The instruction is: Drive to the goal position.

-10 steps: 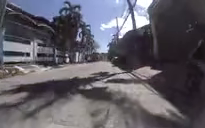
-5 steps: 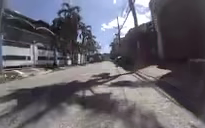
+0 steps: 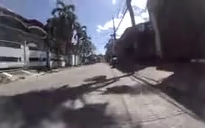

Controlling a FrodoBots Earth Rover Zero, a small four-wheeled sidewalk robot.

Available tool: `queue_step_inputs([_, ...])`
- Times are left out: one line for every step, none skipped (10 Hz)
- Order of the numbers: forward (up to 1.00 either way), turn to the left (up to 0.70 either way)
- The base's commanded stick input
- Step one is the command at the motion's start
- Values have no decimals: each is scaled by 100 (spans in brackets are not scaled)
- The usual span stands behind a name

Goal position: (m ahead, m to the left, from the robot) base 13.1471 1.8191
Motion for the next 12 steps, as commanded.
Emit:
queue_step_inputs([85, 0])
queue_step_inputs([85, 0])
queue_step_inputs([85, 0])
queue_step_inputs([85, 0])
queue_step_inputs([85, 0])
queue_step_inputs([85, 0])
queue_step_inputs([85, 0])
queue_step_inputs([85, 0])
queue_step_inputs([85, 0])
queue_step_inputs([85, 0])
queue_step_inputs([85, 0])
queue_step_inputs([95, 9])
